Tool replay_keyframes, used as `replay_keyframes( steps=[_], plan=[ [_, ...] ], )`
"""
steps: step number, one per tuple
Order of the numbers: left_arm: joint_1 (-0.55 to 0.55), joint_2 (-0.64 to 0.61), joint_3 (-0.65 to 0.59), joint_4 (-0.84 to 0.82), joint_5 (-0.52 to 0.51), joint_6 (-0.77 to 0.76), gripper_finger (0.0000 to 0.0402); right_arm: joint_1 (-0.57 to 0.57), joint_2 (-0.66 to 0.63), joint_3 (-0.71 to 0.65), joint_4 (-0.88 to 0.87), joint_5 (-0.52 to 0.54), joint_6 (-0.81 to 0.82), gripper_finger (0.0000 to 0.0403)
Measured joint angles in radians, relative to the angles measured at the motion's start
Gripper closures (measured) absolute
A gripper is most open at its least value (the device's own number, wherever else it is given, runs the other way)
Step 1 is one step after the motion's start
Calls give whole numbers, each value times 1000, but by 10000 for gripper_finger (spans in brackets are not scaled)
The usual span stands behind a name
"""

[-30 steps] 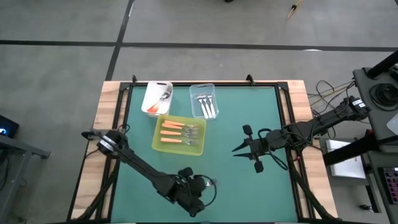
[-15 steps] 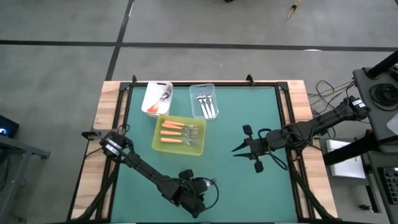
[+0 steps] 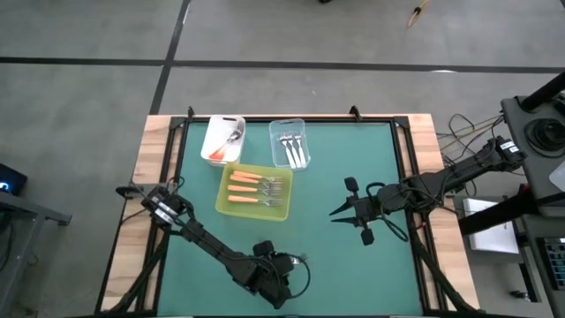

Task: Sort silverware by color (type)
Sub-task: Put the white fork into the transparent bin

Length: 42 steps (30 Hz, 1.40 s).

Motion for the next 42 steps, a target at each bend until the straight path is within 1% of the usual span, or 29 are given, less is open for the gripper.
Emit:
replay_keyframes(
  steps=[3, 7, 17, 19, 24, 27, 29, 32, 35, 38, 42],
  plan=[
    [0, 9, 2, -1, -4, -1, 225, 0, 0, 0, 0, 0, -1, 335],
    [0, 10, 2, -1, -3, 1, 252, 0, 0, 0, 0, 0, -2, 335],
    [1, 13, 1, -7, -1, 2, 359, 0, 0, 0, 0, 0, -2, 335],
    [2, 13, 1, -8, 1, 0, 374, 0, 0, 0, 0, 0, -2, 335],
    [2, 10, 1, -10, 2, 0, 374, 0, 0, 0, 0, 0, -2, 335],
    [2, 10, 25, -32, -4, 13, 374, 0, 0, 0, 0, 0, -1, 335],
    [2, 12, 57, -88, -23, 36, 374, 0, 0, 0, 0, 0, 0, 335],
    [6, 13, 123, -220, -75, 60, 374, 0, 0, 0, 0, 0, 0, 335],
    [6, 7, 201, -394, -146, 64, 374, 0, 0, 0, 0, 0, 1, 335],
    [7, 7, 282, -544, -229, 65, 374, 0, 0, 0, 0, 0, 1, 335],
    [7, 6, 400, -724, -383, 66, 374, 0, 0, 0, 0, 0, 1, 335]
  ],
)
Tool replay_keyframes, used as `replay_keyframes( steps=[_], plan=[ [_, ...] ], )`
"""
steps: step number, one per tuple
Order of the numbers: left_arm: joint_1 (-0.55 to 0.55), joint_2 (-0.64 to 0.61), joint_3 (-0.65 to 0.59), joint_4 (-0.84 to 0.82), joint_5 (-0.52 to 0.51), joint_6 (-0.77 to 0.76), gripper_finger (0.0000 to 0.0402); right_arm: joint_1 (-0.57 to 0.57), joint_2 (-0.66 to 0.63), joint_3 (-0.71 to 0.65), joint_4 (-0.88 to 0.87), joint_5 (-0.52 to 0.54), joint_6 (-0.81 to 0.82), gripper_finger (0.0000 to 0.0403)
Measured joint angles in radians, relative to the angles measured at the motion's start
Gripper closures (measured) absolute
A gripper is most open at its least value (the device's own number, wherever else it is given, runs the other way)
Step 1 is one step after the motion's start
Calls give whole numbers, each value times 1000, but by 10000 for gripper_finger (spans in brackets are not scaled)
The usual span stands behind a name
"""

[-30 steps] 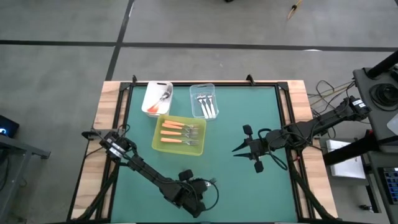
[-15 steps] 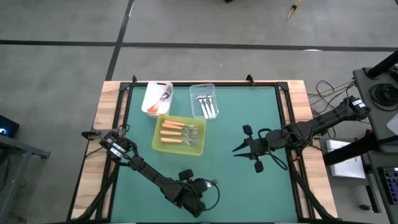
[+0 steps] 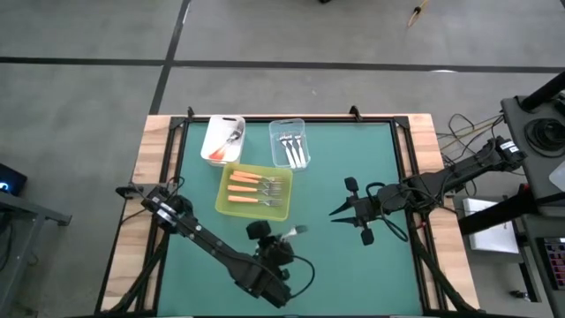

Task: Sort silverware by color (type)
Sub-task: Put the white fork into the transparent bin

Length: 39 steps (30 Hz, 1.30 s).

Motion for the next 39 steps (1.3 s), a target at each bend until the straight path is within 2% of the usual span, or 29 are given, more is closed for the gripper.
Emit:
replay_keyframes(
  steps=[5, 9, 13, 16, 20, 24, 28, 34, 39],
  plan=[
    [18, -2, 139, -150, -159, 92, 374, 0, 2, 0, 0, 0, 12, 335],
    [57, -4, 251, -259, -217, 225, 374, 0, 3, 0, 0, 0, 14, 335],
    [103, -16, 323, -260, -278, 399, 374, 0, 3, 0, 0, 0, 16, 335],
    [145, -44, 335, -261, -294, 477, 374, 0, 9, 0, 0, 2, 16, 335],
    [196, -86, 310, -260, -295, 505, 374, -2, 25, 0, 0, 9, 20, 335],
    [220, -161, 194, -258, -294, 510, 374, -3, 45, 0, 0, 29, 29, 335],
    [229, -284, -1, -186, -276, 468, 374, -5, 62, 0, 0, 47, 29, 335],
    [244, -489, -328, 151, -275, 457, 374, -5, 78, -1, -1, 126, 38, 335],
    [253, -566, -536, 389, -350, 463, 374, -21, 82, -2, 8, 218, 82, 335]
  ],
)
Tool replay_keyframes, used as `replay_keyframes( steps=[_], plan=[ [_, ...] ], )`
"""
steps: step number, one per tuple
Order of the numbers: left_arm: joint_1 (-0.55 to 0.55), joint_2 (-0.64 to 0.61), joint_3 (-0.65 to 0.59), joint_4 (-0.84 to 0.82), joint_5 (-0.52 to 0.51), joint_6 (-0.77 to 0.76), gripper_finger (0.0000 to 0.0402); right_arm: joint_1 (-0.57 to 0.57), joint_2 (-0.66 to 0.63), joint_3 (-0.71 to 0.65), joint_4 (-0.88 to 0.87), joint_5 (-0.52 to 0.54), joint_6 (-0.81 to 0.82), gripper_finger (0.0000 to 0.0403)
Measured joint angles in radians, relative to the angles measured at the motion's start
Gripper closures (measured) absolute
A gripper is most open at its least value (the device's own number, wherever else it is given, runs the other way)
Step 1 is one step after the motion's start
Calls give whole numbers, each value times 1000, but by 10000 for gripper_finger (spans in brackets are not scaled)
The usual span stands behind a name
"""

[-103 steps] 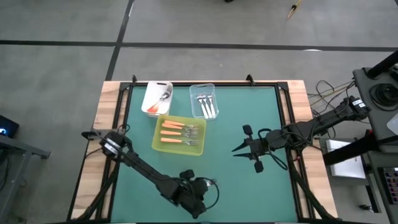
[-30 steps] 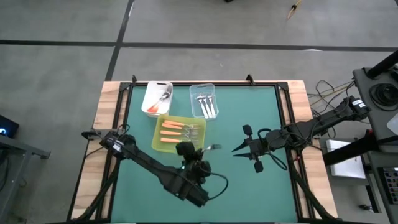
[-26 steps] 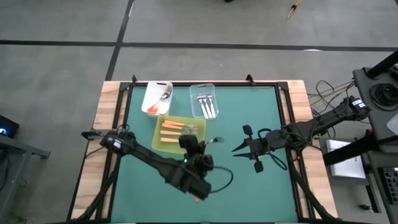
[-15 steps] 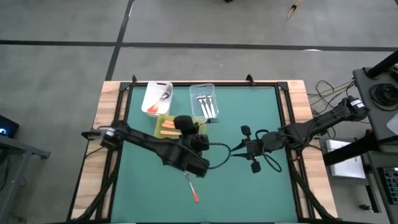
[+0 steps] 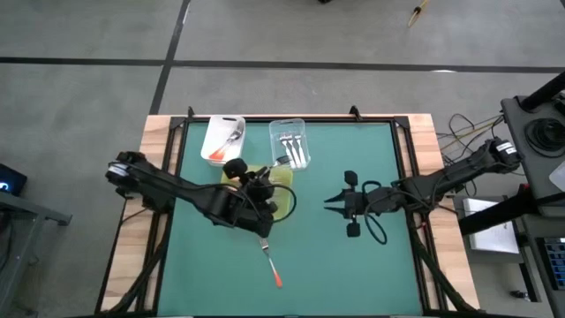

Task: Sort silverware by color (type)
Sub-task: Put the white fork into the transparent bin

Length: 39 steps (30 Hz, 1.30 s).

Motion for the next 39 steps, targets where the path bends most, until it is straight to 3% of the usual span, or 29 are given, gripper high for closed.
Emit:
replay_keyframes(
  steps=[7, 16, 20, 30, 39],
  plan=[
    [3, 14, -163, 349, -160, -29, 374, -54, 59, -7, 105, 56, 130, 335],
    [8, 62, -217, 669, -152, -34, 374, -148, 219, 23, 365, 93, 400, 333],
    [7, 83, -209, 686, -143, -37, 374, -183, 238, 83, 345, 90, 428, 308],
    [7, 84, -208, 695, -62, -101, 374, -231, 251, 194, 351, 87, 424, 193],
    [6, 87, -206, 708, -44, -117, 374, -243, 338, 279, 348, 88, 404, 172]
  ],
)
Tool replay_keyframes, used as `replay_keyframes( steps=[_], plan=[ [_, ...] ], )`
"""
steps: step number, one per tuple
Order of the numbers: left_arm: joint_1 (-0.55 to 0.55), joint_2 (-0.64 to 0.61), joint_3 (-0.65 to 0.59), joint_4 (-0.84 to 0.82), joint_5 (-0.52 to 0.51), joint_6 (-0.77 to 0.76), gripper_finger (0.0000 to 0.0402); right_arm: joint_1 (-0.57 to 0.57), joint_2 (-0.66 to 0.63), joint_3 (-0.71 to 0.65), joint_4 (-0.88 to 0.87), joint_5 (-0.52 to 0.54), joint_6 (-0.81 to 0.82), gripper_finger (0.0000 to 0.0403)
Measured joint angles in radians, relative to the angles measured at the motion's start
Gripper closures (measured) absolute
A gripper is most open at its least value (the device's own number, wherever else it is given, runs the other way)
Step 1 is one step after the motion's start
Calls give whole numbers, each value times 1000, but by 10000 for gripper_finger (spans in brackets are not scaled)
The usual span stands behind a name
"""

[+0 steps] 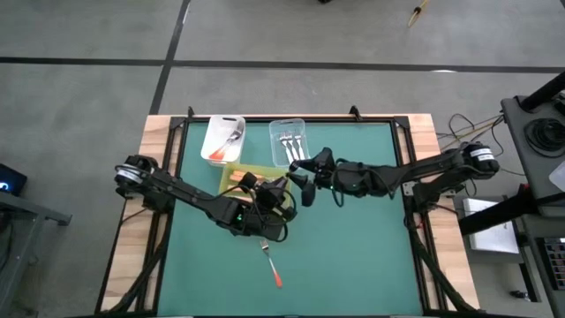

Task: Sort silverware by color (type)
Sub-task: Put the white fork into the transparent bin

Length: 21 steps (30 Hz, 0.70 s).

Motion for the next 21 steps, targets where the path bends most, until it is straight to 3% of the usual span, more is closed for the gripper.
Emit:
replay_keyframes(
  steps=[6, 10, 17, 21],
  plan=[
    [-1, 2, 11, 3, 0, 1, 374, -5, 65, 57, -6, 12, -34, 204],
    [-5, 2, 11, 3, -4, 2, 374, -5, 81, 81, -6, 28, -42, 256],
    [-7, 2, 11, 1, 1, 4, 375, -8, 73, 82, -41, 42, -45, 380],
    [-6, 2, 11, 1, 2, 4, 375, -7, 73, 82, -50, 39, -44, 392]
  ],
)
